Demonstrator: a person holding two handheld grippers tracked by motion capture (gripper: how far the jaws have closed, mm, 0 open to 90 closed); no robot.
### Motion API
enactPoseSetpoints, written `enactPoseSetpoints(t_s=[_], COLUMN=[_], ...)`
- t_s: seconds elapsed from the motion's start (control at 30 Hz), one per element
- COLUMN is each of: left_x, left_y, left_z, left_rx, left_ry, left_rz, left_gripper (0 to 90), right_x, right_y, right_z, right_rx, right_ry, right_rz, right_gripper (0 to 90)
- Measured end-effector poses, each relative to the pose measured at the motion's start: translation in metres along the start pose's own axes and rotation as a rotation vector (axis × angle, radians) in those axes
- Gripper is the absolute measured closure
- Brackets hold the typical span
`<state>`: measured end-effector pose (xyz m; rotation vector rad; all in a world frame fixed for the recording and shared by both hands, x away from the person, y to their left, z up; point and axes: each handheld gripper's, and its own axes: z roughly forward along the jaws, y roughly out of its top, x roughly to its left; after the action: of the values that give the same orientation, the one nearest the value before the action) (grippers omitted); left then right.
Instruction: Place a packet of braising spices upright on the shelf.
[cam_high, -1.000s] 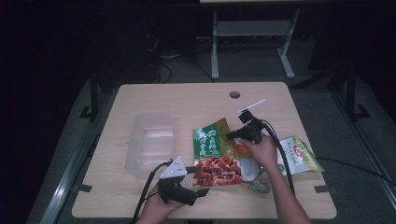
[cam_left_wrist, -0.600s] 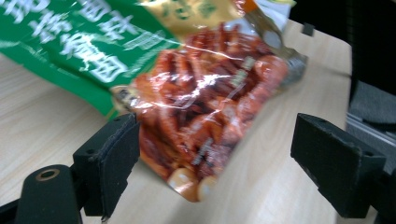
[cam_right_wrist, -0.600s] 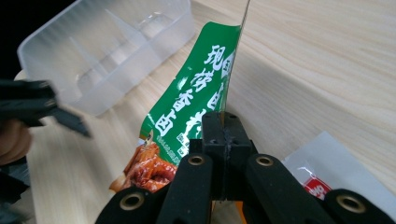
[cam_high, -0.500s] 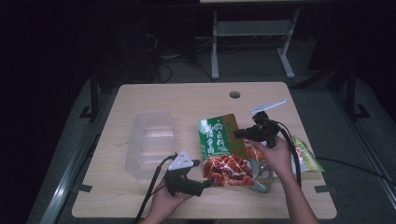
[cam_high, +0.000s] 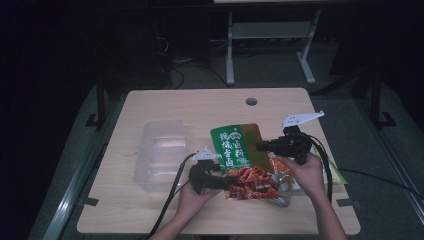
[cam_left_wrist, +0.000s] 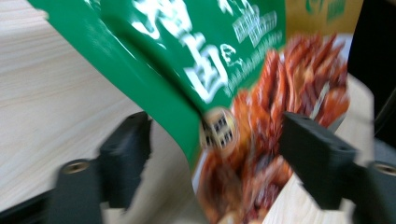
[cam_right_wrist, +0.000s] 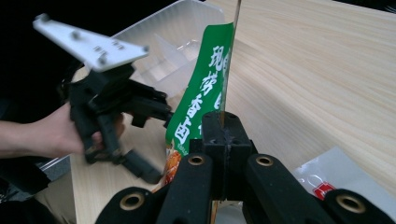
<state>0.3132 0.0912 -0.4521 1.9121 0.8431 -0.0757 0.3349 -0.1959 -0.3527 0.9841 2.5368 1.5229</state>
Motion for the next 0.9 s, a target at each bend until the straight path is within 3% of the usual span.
enactPoseSetpoints(t_s=[0.03, 0.07, 0.3, 0.5, 0.53, 0.57, 0.73, 0.9], left_x=[0.001, 0.004, 0.005, 0.001, -0.002, -0.002, -0.01, -0.016], left_y=[0.001, 0.002, 0.003, 0.002, 0.002, 0.002, 0.002, 0.0], left_z=[0.001, -0.001, -0.002, -0.011, -0.013, -0.013, -0.015, -0.018], left_rx=[-0.02, -0.03, -0.036, -0.073, -0.08, -0.08, -0.092, -0.076], left_ry=[-0.008, -0.033, -0.056, -0.02, -0.018, -0.018, -0.001, 0.033], left_rz=[-0.019, -0.011, -0.035, 0.013, 0.018, 0.018, 0.057, 0.085], left_gripper=[38.6, 53.6, 83.2, 87.4, 87.6, 87.7, 88.0, 85.1], right_x=[0.0, -0.001, -0.006, -0.011, -0.012, -0.012, -0.012, -0.01], right_y=[-0.002, -0.004, -0.012, -0.021, -0.024, -0.024, -0.032, -0.034], right_z=[-0.001, -0.001, -0.001, -0.005, -0.003, -0.003, 0.017, 0.029], right_rx=[-0.004, 0.002, 0.012, 0.029, 0.051, 0.051, 0.109, 0.138], right_ry=[0.003, 0.007, 0.008, 0.0, -0.004, -0.004, 0.048, 0.088], right_rz=[0.001, 0.005, 0.024, 0.052, 0.068, 0.068, 0.087, 0.088], right_gripper=[90.0, 90.0, 90.0, 88.7, 82.5, 82.5, 76.3, 88.5])
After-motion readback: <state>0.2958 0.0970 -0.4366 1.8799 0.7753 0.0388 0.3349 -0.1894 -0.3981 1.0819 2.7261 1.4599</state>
